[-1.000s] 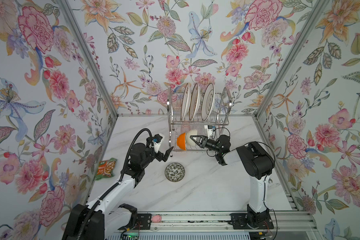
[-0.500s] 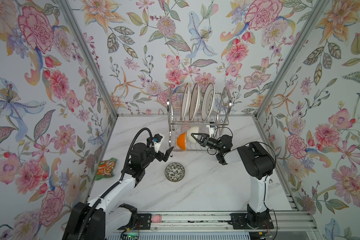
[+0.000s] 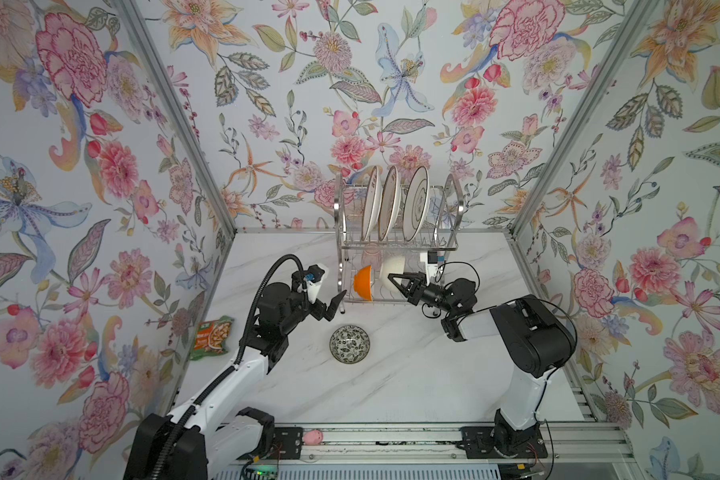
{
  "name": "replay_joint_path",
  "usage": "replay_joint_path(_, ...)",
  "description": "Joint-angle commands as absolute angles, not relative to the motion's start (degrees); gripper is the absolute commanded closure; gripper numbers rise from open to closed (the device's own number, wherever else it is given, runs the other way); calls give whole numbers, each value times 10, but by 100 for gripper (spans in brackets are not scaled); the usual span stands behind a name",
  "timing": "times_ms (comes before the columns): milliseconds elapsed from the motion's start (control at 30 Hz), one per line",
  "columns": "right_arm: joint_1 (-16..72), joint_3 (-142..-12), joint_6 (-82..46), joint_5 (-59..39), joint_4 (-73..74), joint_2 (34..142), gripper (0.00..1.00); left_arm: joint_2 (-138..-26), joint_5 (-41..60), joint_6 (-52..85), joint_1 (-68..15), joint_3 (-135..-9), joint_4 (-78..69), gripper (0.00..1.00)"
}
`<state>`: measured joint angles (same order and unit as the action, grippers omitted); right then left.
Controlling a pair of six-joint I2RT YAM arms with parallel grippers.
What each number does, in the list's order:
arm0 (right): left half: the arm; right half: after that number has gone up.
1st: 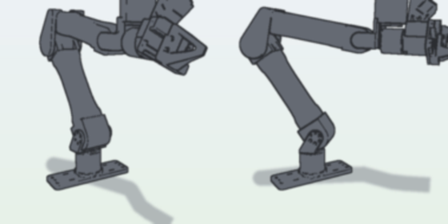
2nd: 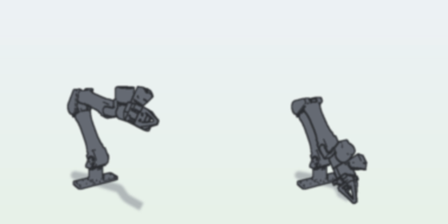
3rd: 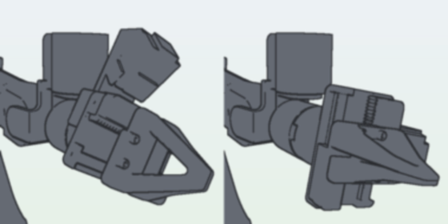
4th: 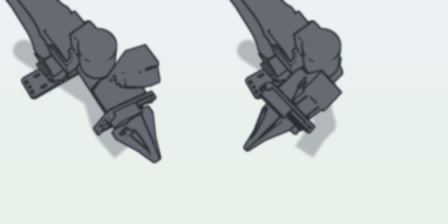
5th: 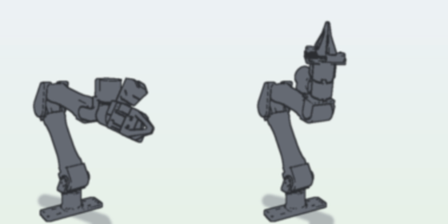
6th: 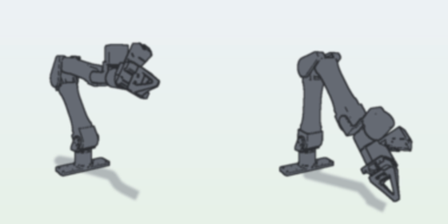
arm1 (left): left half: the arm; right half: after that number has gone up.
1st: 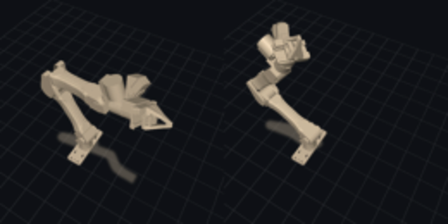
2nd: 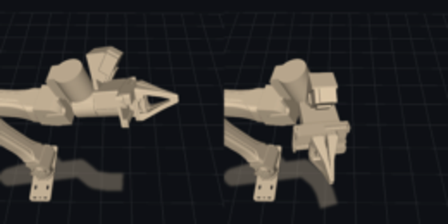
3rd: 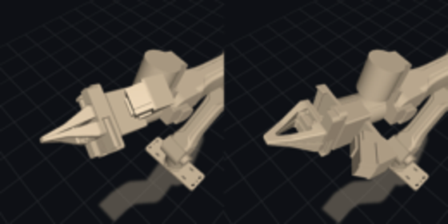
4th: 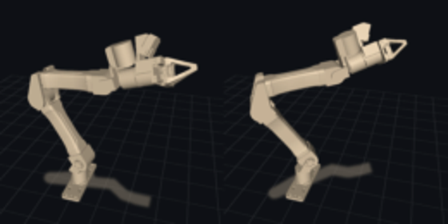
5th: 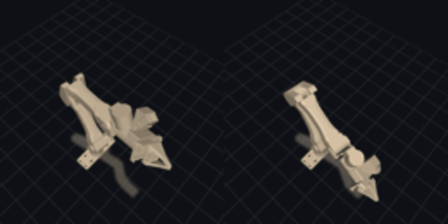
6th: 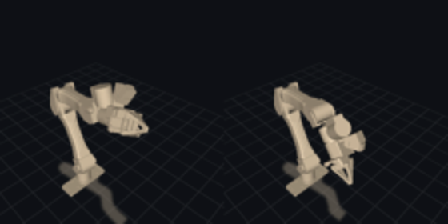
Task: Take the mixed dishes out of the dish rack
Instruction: 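Lift the cream bowl out of the rack toward the robot with the right gripper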
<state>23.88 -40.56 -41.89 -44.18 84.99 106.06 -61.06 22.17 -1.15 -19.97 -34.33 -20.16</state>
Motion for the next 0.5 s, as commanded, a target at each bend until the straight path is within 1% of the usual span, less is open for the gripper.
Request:
replay_joint_path(0, 246, -377, -362, -422, 873, 1005, 100, -594, 207, -27, -205, -375, -166, 1)
replay_joint_path(100, 260, -351, -313, -411, 818, 967, 100, -581, 203, -35, -206, -399, -137, 1)
replay_joint_path(200, 282, -349, -232, -403, 695, 910, 100, -564, 195, -40, -200, -400, -137, 1)
replay_joint_path(367, 326, -399, -20, -363, 362, 797, 100, -564, 208, -25, -166, -407, -131, 1)
replay_joint_path(467, 348, -434, 70, -336, 214, 757, 100, -567, 203, -16, -142, -405, -133, 1)
